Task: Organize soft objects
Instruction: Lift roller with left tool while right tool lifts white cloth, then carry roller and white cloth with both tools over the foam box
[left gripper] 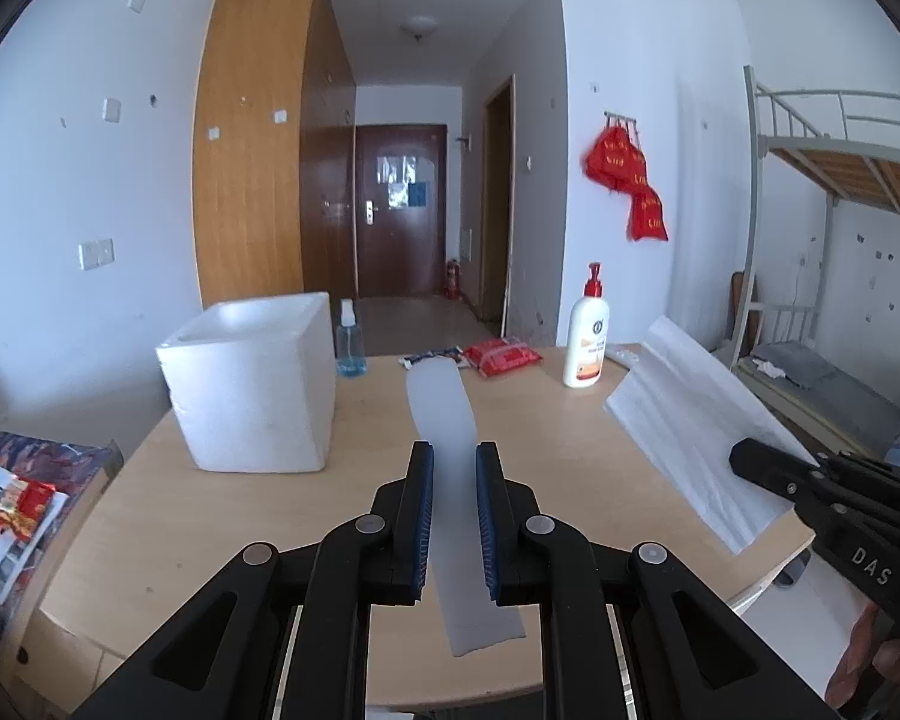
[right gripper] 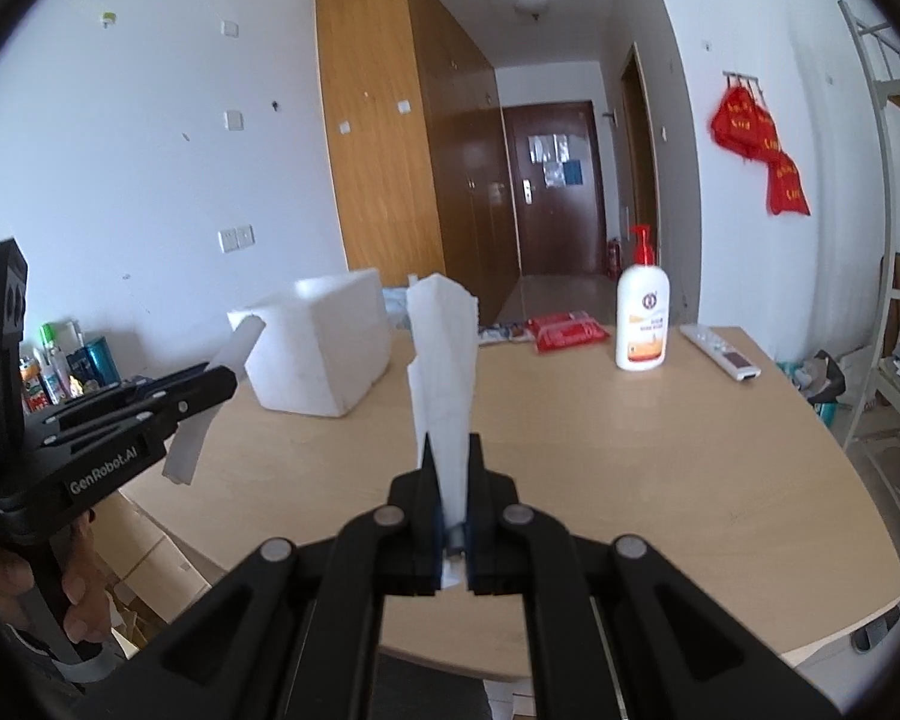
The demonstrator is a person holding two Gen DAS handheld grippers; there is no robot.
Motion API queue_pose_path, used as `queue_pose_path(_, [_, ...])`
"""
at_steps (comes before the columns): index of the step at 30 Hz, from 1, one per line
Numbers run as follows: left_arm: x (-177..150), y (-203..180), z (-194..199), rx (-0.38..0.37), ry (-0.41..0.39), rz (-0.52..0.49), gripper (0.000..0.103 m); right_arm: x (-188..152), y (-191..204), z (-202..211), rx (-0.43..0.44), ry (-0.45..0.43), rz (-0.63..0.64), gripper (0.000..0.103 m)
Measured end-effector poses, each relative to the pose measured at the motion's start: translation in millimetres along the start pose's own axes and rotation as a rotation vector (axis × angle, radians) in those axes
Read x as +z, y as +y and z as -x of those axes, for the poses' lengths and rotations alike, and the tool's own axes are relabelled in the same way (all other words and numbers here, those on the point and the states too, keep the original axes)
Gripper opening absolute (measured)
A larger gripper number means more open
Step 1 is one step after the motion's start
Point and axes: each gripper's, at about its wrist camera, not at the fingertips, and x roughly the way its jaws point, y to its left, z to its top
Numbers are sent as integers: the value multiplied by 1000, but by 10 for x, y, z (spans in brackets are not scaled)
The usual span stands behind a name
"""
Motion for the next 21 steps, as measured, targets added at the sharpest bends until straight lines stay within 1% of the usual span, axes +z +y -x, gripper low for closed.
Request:
queue_pose_path(6, [-16, -10, 354, 13, -54, -5, 15, 41, 115, 270, 14, -64, 22, 7])
queue_pose_path(12, [-22, -1, 639, 25, -98, -5, 16, 45, 202, 442, 27, -111, 39, 7])
queue_pose_path(21, [-27, -5, 916, 48, -146, -5, 16, 53, 322, 605, 47, -154, 70, 7])
